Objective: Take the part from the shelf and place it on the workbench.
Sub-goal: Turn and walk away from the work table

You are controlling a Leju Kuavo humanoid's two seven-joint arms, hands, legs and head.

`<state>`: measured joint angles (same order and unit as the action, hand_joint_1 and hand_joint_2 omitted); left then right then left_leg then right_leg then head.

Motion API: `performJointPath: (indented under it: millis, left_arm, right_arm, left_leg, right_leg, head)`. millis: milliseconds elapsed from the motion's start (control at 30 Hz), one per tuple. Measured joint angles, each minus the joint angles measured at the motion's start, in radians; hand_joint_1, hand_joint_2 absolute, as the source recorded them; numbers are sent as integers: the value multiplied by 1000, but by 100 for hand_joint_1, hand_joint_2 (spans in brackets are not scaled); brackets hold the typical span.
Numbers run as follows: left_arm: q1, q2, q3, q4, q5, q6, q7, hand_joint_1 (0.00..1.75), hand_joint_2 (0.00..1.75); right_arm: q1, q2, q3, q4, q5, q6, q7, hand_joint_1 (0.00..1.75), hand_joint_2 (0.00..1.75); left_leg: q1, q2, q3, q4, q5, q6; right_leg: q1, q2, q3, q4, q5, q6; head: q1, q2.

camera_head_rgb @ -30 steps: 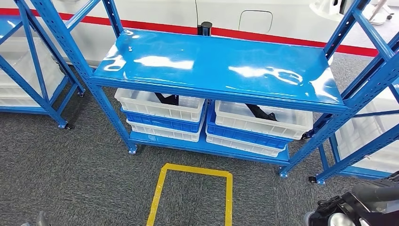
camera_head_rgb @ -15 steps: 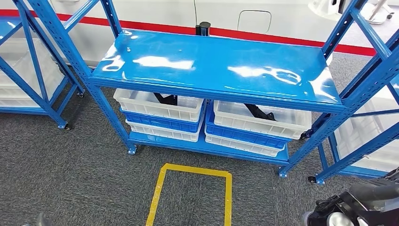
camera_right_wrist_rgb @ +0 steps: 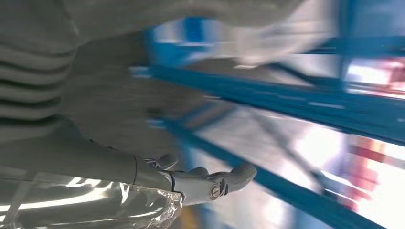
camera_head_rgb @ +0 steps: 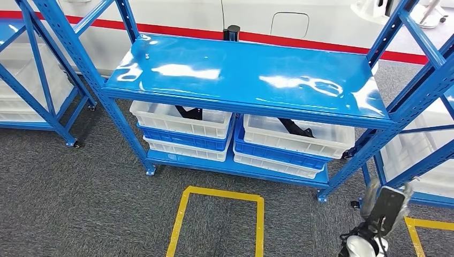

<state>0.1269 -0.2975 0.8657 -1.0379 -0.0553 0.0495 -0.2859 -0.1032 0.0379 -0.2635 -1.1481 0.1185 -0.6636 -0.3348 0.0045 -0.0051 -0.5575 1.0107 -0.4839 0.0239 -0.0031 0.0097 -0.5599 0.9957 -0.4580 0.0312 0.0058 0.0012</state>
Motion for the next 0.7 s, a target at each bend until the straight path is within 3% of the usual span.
performJointPath:
  millis: [133, 233, 267, 367, 400, 567, 700]
  left_arm:
    - [-36, 50, 64, 234, -74, 89, -3, 0, 175]
    - [-62, 91, 81, 404, -141, 173, -3, 0, 175]
    - [-69, 103, 82, 452, -159, 194, -3, 0, 175]
    - [-88, 132, 82, 569, -180, 223, 7, 0, 175]
    - [-95, 141, 82, 602, -184, 234, 22, 0, 175]
    - [-115, 169, 69, 736, -239, 354, 184, 0, 175]
    - [-111, 186, -34, 780, -248, 364, 243, 0, 175]
  right_arm:
    - [-25, -23, -22, 394, 1, 69, 157, 0, 175]
    - [-15, -15, -22, 594, 13, 127, 313, 0, 175]
    - [-10, -10, -22, 642, 16, 142, 350, 0, 131]
    - [0, -1, -22, 749, 28, 164, 405, 0, 131]
    - [1, 1, -21, 777, 39, 174, 424, 0, 175]
    - [16, 16, 34, 860, 154, 252, 497, 0, 175]
    - [44, 26, 100, 878, 166, 317, 502, 0, 175]
  left_leg:
    - [0, -2, -1, 0, 0, 0]
    - [0, -3, -1, -1, -1, 0]
    - [0, -3, -1, -2, -1, 0]
    - [0, -2, -1, -3, -2, -2]
    - [1, -1, -1, -3, -2, -2]
    - [1, 1, 1, -3, -2, -2]
    - [1, 0, 1, -3, -2, -2]
  right_leg:
    - [0, -1, -1, 0, -1, 1]
    - [0, -1, -1, 0, -3, 3]
    - [0, -1, -2, 0, -3, 3]
    - [0, 0, -2, 0, -3, 3]
    - [0, 0, -2, 0, -3, 3]
    - [0, 1, -2, 0, -3, 2]
    - [0, 1, -8, 0, -3, 3]
  head:
    - [0, 0]
    - [0, 0]
    - [0, 0]
    - [0, 0]
    - [0, 0]
    - [0, 0]
    - [0, 0]
